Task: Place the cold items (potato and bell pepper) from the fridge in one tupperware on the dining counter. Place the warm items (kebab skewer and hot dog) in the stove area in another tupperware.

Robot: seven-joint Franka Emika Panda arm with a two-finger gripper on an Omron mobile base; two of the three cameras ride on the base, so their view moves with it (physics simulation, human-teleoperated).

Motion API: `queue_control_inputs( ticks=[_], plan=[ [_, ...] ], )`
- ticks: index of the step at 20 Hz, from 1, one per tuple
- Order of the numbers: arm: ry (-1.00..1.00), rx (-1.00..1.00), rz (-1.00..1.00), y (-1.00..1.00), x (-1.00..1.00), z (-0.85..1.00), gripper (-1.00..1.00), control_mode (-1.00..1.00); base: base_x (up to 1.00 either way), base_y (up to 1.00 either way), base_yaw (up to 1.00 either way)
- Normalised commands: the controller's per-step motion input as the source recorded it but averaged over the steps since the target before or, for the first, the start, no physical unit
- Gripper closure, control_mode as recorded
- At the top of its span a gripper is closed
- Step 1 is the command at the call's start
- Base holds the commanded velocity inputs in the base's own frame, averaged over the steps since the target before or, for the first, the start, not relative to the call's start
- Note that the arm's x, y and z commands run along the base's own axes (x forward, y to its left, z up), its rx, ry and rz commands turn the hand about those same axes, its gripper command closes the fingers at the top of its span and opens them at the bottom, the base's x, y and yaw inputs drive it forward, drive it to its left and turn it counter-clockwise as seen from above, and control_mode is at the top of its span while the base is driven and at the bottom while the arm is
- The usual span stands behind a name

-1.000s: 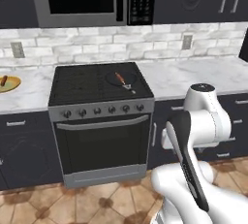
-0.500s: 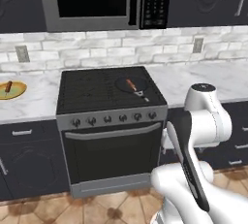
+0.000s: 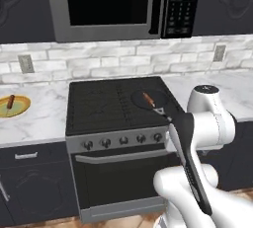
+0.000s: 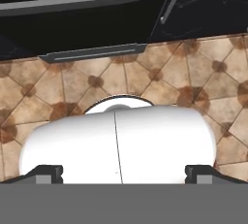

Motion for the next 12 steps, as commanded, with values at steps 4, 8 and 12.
queue_control_inputs(
  ticks=[4, 8, 12],
  plan=[
    [0.0, 0.0, 0.0, 0.0, 0.0, 0.0, -1.0, 1.0, 0.37, 0.26, 0.0],
    [0.0, 0.0, 0.0, 0.0, 0.0, 0.0, -1.0, 1.0, 0.34, 0.36, 0.0],
    [0.0, 0.0, 0.0, 0.0, 0.0, 0.0, -1.0, 1.0, 0.52, 0.37, 0.0]
  ],
)
